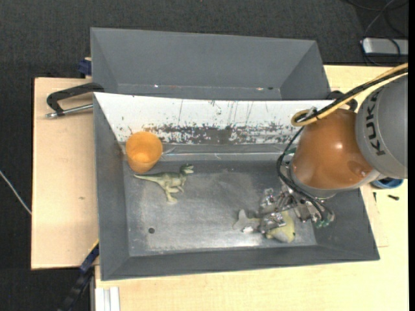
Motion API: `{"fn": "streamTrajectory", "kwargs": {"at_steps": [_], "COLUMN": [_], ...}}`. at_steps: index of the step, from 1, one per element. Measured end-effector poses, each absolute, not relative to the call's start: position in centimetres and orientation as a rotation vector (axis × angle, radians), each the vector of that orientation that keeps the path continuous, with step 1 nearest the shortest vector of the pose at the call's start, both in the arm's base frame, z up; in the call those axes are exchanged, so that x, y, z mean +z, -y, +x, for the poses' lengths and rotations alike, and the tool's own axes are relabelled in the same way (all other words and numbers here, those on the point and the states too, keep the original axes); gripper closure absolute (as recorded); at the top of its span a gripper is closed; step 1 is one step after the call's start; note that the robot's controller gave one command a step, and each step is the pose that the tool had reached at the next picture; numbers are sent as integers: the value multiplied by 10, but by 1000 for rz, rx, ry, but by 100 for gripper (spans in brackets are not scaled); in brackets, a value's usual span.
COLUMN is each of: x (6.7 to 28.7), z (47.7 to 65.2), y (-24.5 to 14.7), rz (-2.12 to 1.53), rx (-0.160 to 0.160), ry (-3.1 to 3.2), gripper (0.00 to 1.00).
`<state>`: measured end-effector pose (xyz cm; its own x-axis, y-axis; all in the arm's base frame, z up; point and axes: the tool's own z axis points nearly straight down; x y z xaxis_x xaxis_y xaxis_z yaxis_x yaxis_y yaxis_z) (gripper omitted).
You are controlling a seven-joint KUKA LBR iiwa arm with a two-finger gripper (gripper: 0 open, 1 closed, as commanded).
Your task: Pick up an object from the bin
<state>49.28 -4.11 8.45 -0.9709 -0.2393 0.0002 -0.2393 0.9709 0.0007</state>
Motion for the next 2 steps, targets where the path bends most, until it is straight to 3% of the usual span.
{"fn": "streamTrajectory", "kwargs": {"at_steps": [1,2], "x": [103,279], "z": [539,531], "y": [26,89], "rz": [516,949], "rx": [0,10], "ry": [3110,3008], "gripper": [100,100]}}
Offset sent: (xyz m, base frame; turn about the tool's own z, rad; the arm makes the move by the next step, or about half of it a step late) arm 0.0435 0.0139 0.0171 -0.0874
